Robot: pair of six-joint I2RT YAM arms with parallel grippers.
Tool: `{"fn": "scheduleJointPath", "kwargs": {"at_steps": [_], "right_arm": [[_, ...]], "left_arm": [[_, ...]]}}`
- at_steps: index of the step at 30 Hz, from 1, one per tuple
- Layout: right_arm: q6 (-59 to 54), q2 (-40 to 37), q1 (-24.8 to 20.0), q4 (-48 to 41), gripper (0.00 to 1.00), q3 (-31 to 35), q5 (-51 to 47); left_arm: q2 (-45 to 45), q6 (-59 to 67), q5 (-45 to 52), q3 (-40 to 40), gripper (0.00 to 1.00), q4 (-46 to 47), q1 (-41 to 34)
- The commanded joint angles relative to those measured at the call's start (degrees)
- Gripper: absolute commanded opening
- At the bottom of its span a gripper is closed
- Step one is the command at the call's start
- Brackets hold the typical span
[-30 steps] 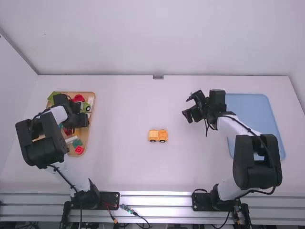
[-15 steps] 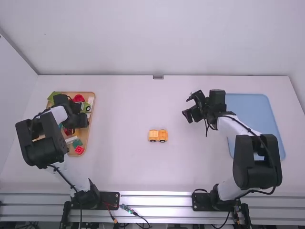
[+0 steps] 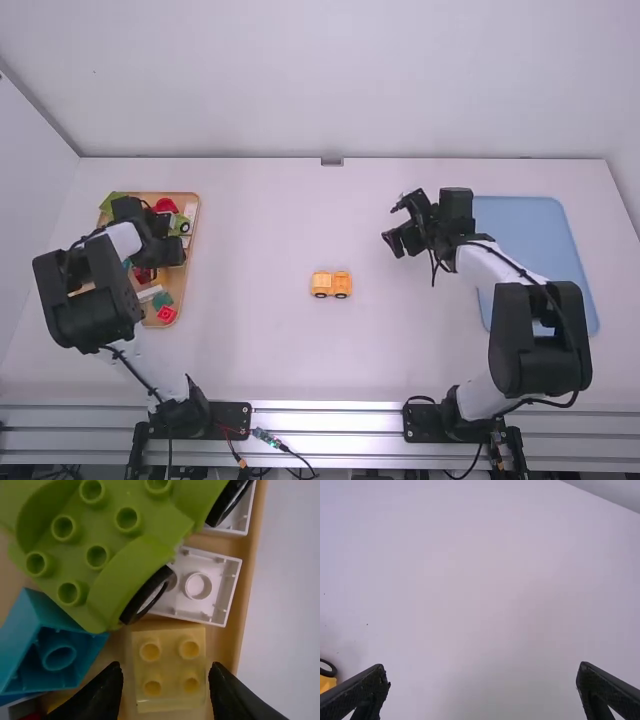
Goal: Assemble lego blocks to make yellow taxi
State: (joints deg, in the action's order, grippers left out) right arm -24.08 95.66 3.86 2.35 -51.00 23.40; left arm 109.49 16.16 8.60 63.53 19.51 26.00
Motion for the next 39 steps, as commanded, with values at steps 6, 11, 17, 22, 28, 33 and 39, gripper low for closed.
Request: {"fn": "scheduleJointPath", "kwargs": {"at_steps": [6, 11, 17, 22, 28, 33, 39], "right_arm": [[0.0, -1.0, -0.1, -0.2, 0.99, -0.7, 0.2], [0.0, -1.0, -0.1, -0.1, 0.99, -0.7, 0.2], [0.0, -1.0, -0.1, -0.1, 0.99, -0.7, 0.2], [0.0, -1.0, 0.0, 0.0, 0.99, -0.7, 0.2], [-0.9, -1.0, 0.0, 0.2, 0.99, -0.8, 0.2], [-0.8, -1.0, -0.1, 0.8, 0.99, -0.8, 0.1], [-0.2, -1.0, -0.1, 1.9, 0.99, -0.8, 0.2]], "left_arm": [[0.6, 0.7, 0.8, -1.8, 0.42, -1.0, -0.5], [0.6, 0.7, 0.9, -1.7, 0.35, -0.9, -0.5], [0.6, 0.7, 0.9, -1.7, 0.27, -0.9, -0.5], [0.6, 0.1, 0.8, -1.7, 0.25, -1.2, -0.5], [0.6, -0.4, 1.1, 3.4, 0.15, 4.8, -0.5], [0.6, -0.4, 1.1, 10.8, 0.02, 13.2, -1.1], [-0.7, 0.1, 1.1, 16.3, 0.02, 17.0, -4.8]]}}
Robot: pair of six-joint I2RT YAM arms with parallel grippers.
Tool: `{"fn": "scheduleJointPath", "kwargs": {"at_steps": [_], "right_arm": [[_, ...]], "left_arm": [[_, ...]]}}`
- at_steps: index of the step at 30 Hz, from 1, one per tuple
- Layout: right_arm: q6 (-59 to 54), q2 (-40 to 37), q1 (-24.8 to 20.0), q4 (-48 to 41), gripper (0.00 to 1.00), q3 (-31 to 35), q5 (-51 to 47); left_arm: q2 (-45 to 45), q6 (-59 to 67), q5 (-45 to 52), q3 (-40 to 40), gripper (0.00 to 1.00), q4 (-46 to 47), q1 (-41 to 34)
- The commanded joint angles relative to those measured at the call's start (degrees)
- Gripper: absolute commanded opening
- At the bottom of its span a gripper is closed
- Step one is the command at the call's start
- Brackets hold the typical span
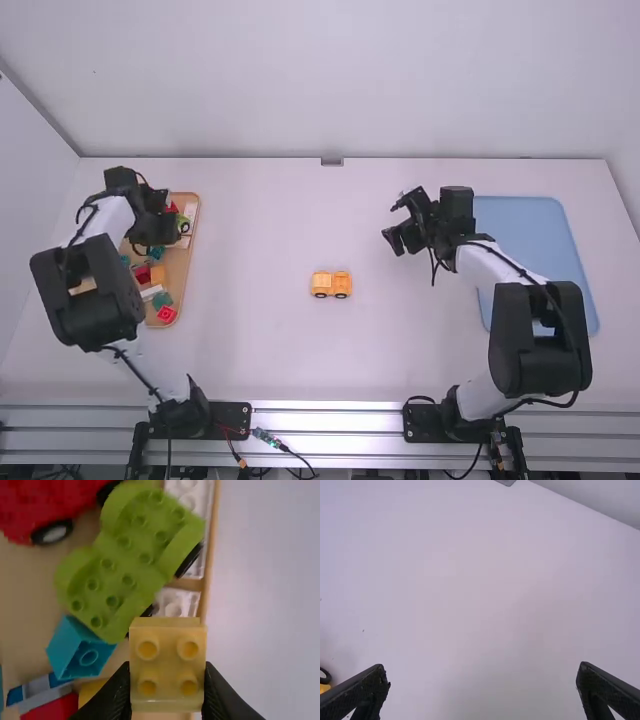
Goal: Assemble lego blocks to make yellow taxi
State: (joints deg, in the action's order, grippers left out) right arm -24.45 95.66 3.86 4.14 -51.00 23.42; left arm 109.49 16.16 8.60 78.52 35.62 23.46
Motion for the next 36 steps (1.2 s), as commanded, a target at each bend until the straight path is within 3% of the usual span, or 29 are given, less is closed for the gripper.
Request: {"fn": "scheduleJointPath", "kwargs": {"at_steps": [1, 13, 16, 23, 27, 36], "right_arm": [[0.1, -1.0, -0.1, 0.2, 0.99, -0.8, 0.2], [1.2, -1.1, -2.4, 1.5, 0.99, -0.8, 0.2], [5.9, -1.1, -5.1, 1.4, 0.99, -0.8, 0.2], [11.1, -1.1, -9.7, -0.4, 0.99, -0.8, 0.1], [11.8, -1.1, -12.3, -2.9, 0.99, -0.8, -0.4], [15.3, -4.7, -15.4, -12.3, 0.99, -0.5, -15.0]], "left_arm": [[-1.1, 0.1, 1.1, 1.6, 0.02, 0.9, -3.1], [-4.9, 21.4, 2.0, 1.7, 0.02, 2.8, -26.7], [-4.9, 28.8, 2.4, 1.7, 0.02, 4.2, -35.5], [-4.9, 35.4, 3.0, 1.7, 0.02, 1.7, -47.8], [-4.2, 37.6, 3.8, 1.7, 0.02, -0.8, -52.6], [-2.0, 40.1, 9.3, 1.7, 0.01, -4.0, -57.5]]}}
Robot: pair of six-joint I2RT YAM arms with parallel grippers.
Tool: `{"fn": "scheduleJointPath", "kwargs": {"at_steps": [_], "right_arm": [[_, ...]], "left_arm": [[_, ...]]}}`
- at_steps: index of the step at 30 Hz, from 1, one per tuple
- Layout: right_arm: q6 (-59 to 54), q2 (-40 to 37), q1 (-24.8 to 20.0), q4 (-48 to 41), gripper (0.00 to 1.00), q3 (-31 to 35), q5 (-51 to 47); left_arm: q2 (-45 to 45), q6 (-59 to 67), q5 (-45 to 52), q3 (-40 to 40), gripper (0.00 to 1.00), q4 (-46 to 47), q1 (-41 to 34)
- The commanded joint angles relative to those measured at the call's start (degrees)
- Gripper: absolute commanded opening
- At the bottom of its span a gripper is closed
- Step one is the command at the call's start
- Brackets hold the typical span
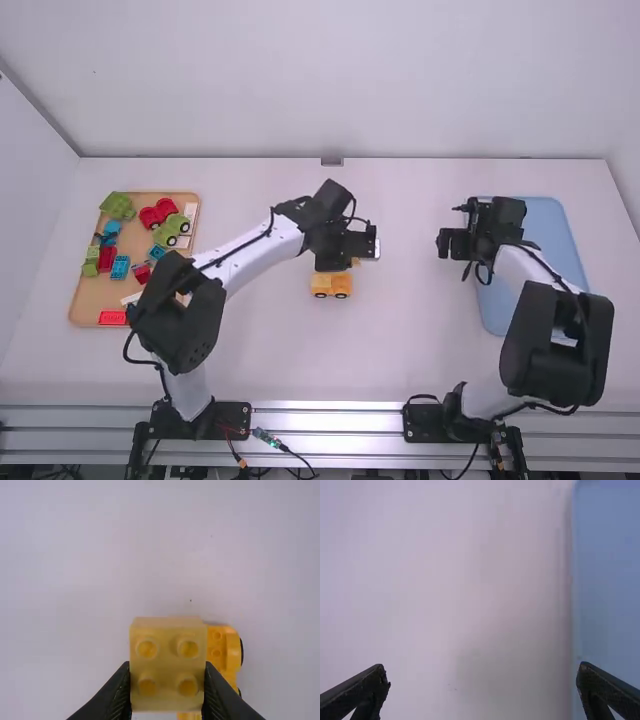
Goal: Assemble lego blocks to make yellow taxi
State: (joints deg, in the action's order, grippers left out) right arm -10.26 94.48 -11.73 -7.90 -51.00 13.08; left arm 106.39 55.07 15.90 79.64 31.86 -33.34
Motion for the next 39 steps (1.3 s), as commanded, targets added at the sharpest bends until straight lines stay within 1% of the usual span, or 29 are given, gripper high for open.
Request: {"fn": "scheduleJointPath", "kwargs": {"at_steps": [1, 5, 7, 9, 10, 11, 14, 16, 21, 24, 25, 28, 29, 30, 35, 39], "right_arm": [[1.0, -4.4, 0.2, -0.1, 0.99, 0.0, -4.6], [1.1, -9.8, 0.1, 3.7, 0.99, 4.0, -4.8], [1.0, -14.2, -0.7, 6.3, 0.99, 7.7, -5.6], [1.0, -18.8, -1.7, 6.8, 0.99, 10.8, -5.2], [1.0, -18.8, -1.7, 6.8, 0.99, 10.8, -5.2], [0.9, -21.6, -1.9, 7.2, 0.99, 12.7, -5.3], [-0.4, -25.3, -1.7, 8.1, 0.99, 15.5, -5.2], [-0.7, -29.2, -1.1, 8.7, 0.99, 18.3, -5.4], [-0.7, -33.7, -0.6, 9.3, 0.99, 21.2, -5.5], [-0.7, -34.9, -0.8, 8.6, 0.99, 21.6, -5.4], [-1.5, -34.9, -1.0, 8.5, 0.99, 21.6, -4.9], [-2.6, -34.8, -1.0, 8.6, 0.99, 21.6, -2.8], [-2.6, -34.6, -1.0, 8.8, 0.99, 21.6, -2.4], [-2.7, -34.2, -0.9, 9.1, 0.99, 21.6, -2.2], [-4.7, -31.8, 0.6, 9.4, 0.99, 21.4, -2.4], [-5.2, -30.6, 1.9, 10.1, 0.99, 21.4, -2.4]], "left_arm": [[1.6, 1.0, 1.9, 0.5, 0.01, -0.5, -1.1], [4.7, 0.6, 2.3, 1.2, 0.01, -1.3, -3.7], [6.7, -0.1, 2.4, 3.1, 0.01, -0.6, -5.0], [8.3, 0.1, 5.8, 5.3, 0.01, 1.3, -5.9], [8.3, 0.1, 5.8, 5.3, 0.01, 1.3, -5.9], [9.0, -0.1, 8.0, 6.0, 0.01, 1.3, -6.6], [11.0, -2.2, 6.2, 7.3, 0.01, 0.2, -7.5], [14.6, -4.4, 3.4, 9.6, 0.02, 0.5, -8.5], [19.0, -4.4, 2.8, 13.3, 0.02, 3.3, -9.5], [19.8, -5.1, 2.9, 14.0, 0.02, 3.5, -9.4], [19.8, -6.4, 2.6, 14.0, 0.1, 2.9, -9.4], [19.8, -6.6, 2.7, 13.7, 0.19, 1.9, -9.4], [19.8, -6.5, 2.7, 13.7, 0.21, 1.8, -9.4], [19.8, -6.5, 2.7, 13.6, 0.26, 1.8, -9.4], [19.8, -6.4, 2.7, 12.7, 0.34, 0.6, -9.4], [19.8, -6.4, 2.6, 11.8, 0.38, -0.8, -9.4]]}}
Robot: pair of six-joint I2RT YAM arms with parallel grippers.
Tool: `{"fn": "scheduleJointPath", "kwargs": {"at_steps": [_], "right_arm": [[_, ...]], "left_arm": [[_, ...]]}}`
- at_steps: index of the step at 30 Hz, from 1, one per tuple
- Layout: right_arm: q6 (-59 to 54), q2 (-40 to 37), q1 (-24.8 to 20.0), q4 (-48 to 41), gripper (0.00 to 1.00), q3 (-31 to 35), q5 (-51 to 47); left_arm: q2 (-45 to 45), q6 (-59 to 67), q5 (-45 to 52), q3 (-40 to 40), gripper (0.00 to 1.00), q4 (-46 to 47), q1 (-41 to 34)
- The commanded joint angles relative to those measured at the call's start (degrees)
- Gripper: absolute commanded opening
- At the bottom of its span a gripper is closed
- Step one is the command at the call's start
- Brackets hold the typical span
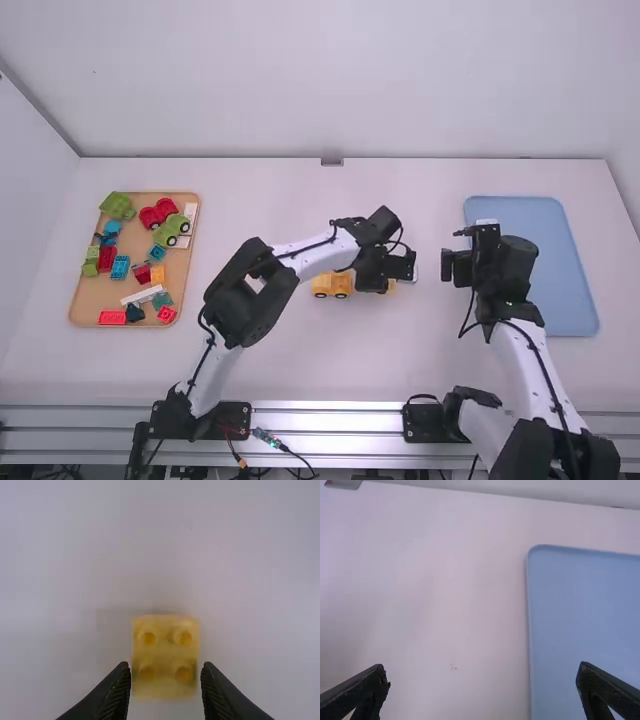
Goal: Assemble lego blocks to make yellow taxi
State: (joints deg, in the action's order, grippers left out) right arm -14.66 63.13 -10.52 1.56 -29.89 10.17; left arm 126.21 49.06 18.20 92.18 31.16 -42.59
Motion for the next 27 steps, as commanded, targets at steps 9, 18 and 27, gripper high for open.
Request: {"fn": "scheduleJointPath", "kwargs": {"at_steps": [9, 18, 27], "right_arm": [[-2.4, 1.6, 2.5, 1.0, 0.99, 0.3, 0.7], [-13.9, 1.6, 4.2, 0.7, 0.99, 0.2, 9.9], [-29.6, 9.4, 5.7, -6.5, 0.99, -3.5, 20.2]], "left_arm": [[0.0, -1.8, -2.3, -1.9, 0.99, -2.3, -0.2], [-6.1, 0.6, -1.3, 1.7, 0.99, 2.7, 4.2], [-14.8, 1.8, 2.4, -1.2, 0.99, 5.2, 16.5]]}}
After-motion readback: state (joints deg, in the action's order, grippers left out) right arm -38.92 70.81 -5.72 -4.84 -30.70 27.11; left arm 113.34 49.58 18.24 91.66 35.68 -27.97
